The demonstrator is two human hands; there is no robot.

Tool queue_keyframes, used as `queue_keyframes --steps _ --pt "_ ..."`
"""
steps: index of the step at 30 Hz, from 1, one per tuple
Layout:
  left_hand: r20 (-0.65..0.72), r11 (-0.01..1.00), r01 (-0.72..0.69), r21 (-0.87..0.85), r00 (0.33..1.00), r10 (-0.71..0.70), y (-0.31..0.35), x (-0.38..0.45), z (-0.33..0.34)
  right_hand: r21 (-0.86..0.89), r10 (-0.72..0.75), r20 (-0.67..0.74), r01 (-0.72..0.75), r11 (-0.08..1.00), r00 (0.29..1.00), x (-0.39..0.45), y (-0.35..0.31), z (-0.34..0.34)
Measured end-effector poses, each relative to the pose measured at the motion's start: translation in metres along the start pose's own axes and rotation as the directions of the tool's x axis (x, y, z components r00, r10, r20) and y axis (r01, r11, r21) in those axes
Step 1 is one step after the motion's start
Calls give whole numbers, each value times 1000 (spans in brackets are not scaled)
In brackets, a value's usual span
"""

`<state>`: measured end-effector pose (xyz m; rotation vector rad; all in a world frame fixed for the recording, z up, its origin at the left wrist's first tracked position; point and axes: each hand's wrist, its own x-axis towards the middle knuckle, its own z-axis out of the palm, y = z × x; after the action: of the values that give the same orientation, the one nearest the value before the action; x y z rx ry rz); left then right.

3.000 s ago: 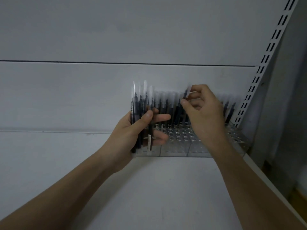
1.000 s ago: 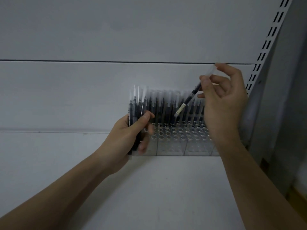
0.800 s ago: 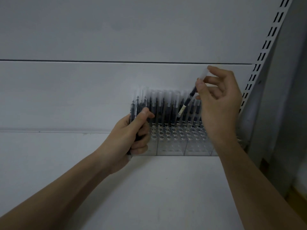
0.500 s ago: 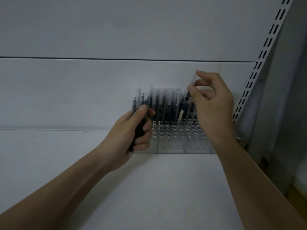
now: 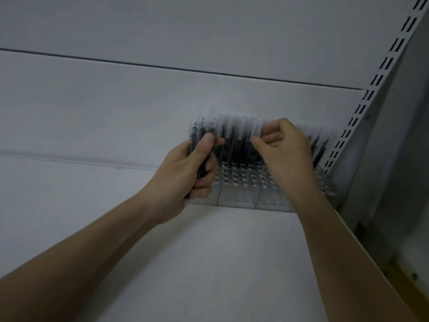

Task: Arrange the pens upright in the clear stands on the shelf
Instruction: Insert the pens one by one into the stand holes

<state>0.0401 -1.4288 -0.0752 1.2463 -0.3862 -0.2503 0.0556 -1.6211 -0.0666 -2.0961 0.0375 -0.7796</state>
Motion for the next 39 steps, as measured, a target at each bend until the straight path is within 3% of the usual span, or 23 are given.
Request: queue_keyframes --steps 4,7,10,14,19,23,27,32,35,39 --pt "-25 998 -58 7 998 58 -6 -3 11 49 -27 -52 29 998 998 -3 -6 -6" --pt "-31 991 -102 92 994 105 -2 -4 22 272 -23 -140 60 960 990 -1 -21 -11" --pt "-29 990 -99 104 994 102 9 5 34 457 8 -29 6 889 1000 1 -35 -13" --pt "-4 992 -80 96 997 80 14 20 49 522 -9 114 -52 852 993 3 -37 -20" --pt "58 991 -79 109 996 73 7 27 61 654 16 142 -106 749 990 1 -28 -28" --pt "83 982 -106 156 992 93 -3 25 59 688 27 143 -119 716 989 -6 -17 -31" --pt "100 979 -62 194 994 43 -7 18 52 627 26 117 -95 773 993 -6 -5 -34" --pt "78 955 -69 290 996 48 -11 21 47 637 19 142 -106 763 990 -5 -2 -31" --pt "59 960 -83 266 996 70 -12 23 45 619 12 154 -106 778 988 -6 -1 -27" --pt "44 972 -75 223 997 67 -10 22 46 643 24 69 -63 763 997 -6 -3 -29"
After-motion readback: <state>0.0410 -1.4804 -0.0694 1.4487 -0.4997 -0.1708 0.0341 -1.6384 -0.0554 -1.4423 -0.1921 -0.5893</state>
